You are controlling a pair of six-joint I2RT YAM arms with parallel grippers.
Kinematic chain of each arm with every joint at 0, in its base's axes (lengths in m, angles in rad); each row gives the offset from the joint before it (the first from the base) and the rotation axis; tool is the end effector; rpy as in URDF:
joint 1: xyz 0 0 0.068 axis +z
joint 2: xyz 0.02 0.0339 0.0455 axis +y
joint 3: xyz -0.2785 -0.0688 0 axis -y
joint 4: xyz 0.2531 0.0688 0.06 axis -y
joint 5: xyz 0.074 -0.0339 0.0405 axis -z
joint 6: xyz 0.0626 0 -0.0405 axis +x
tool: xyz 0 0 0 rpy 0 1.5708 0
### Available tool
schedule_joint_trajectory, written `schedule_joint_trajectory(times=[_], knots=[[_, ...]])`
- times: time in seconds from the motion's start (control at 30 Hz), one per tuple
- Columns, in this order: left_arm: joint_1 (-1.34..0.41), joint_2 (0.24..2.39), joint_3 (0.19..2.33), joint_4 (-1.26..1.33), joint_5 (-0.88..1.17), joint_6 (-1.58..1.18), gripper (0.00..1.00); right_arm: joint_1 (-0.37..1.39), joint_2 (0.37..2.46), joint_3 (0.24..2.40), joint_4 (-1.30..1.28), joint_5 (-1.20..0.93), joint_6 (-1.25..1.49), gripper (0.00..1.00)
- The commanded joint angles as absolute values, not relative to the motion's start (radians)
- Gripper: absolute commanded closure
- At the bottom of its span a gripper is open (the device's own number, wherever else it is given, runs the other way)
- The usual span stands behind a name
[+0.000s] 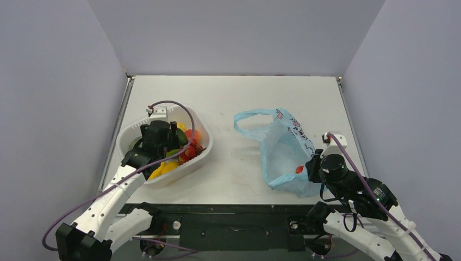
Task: Take the fake fruits out of the plastic bag
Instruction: Place the fake fruit in the bin, then adjust the plastic bag at the center of the board.
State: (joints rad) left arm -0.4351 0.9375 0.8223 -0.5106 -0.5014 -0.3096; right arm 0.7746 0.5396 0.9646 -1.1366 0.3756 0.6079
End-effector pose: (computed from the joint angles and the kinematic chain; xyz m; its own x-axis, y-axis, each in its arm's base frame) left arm 0.2103 -0.0646 0.2930 -0.5109 -0.0572 -0.8577 -0.1463 0.9890 0.0212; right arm 0.0783 0.0445 0.3293 -0.6413 0.1158 -0.7585 -0.1046 0.9661 0.2359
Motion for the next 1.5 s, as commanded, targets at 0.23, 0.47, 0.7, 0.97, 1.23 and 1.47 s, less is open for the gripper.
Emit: schedule_joint_trajectory(times=[0.23, 0.47, 0.7, 0.97, 1.23, 1.47], knots=[[-0.390, 0.883, 0.771, -0.449, -0.426, -0.339, 0.09, 0.785, 0.551, 0.960, -1.101, 0.363, 0.589, 1.00], [-0.388, 0.838, 0.807, -0.511, -0.411, -0.345, 0.03, 0.785, 0.596, 0.974, -1.093, 0.352, 0.582, 1.00], [-0.387, 0.743, 0.818, -0.501, -0.231, -0.379, 0.04, 0.783, 0.720, 1.019, -0.962, 0.334, 0.500, 1.00], [-0.388, 0.673, 0.770, -0.520, -0.037, -0.449, 0.05, 0.807, 1.036, 1.195, -0.860, 0.358, 0.316, 1.00], [-0.388, 0.582, 0.712, -0.467, 0.149, -0.524, 0.06, 1.043, 1.162, 1.234, -0.828, 0.402, 0.298, 1.00], [-0.395, 0.581, 0.635, -0.234, 0.447, -0.670, 0.12, 1.157, 1.047, 1.022, -0.955, 0.436, 0.611, 1.00]])
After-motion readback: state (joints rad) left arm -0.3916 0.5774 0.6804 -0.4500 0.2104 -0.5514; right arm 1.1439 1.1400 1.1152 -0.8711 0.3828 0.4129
